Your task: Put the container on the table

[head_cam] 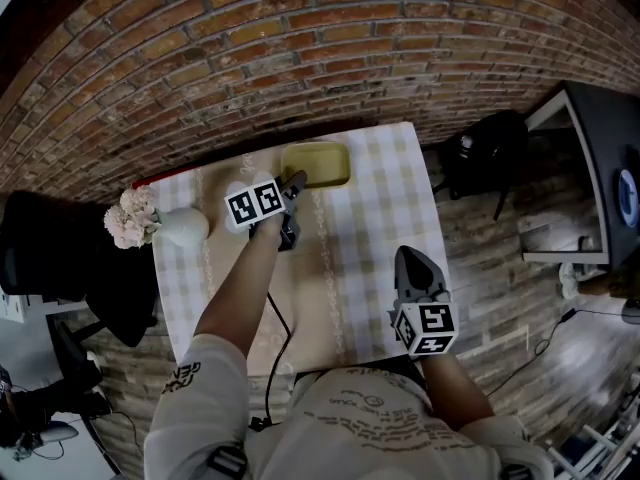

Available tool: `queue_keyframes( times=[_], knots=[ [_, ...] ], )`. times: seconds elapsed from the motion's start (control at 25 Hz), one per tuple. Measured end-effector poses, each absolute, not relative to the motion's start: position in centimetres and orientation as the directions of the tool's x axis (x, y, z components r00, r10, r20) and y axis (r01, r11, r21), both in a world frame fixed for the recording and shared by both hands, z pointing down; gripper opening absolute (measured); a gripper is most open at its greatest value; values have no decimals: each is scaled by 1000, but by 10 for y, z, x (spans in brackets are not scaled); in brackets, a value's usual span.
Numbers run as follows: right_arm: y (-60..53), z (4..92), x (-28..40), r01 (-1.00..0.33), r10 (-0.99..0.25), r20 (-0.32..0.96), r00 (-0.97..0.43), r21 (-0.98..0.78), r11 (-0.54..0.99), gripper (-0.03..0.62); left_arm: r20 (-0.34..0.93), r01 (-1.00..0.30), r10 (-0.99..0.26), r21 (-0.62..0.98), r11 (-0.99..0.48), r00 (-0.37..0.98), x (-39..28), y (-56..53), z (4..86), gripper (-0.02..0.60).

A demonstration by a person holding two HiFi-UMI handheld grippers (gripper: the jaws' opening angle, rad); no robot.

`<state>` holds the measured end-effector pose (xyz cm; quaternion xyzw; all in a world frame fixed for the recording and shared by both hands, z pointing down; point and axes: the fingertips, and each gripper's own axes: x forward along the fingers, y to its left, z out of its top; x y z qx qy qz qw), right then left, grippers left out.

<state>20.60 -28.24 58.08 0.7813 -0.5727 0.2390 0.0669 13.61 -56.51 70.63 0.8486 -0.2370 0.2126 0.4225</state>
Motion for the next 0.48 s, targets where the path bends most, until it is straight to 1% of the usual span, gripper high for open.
queue_keyframes(
  times=[0.12,0.32,0.36,0.4,0.48],
  knots=[
    [-279,580,209,-930,-866,445,230,-162,-330,2,593,-604,-247,535,-591,766,132,-570,702,279],
    [-275,577,214,-928,-869,438,231,-169,-332,2,585,-603,-271,499,-623,764,124,-563,688,278],
    [-274,576,214,-928,-871,434,230,-171,-330,2,582,-602,-279,487,-634,764,121,-561,684,274],
    [-274,574,214,-929,-874,429,228,-172,-327,2,576,-600,-289,474,-645,765,119,-559,680,255],
    [-275,570,213,-932,-880,419,223,-173,-318,2,559,-597,-313,450,-664,768,115,-555,669,246]
  ],
)
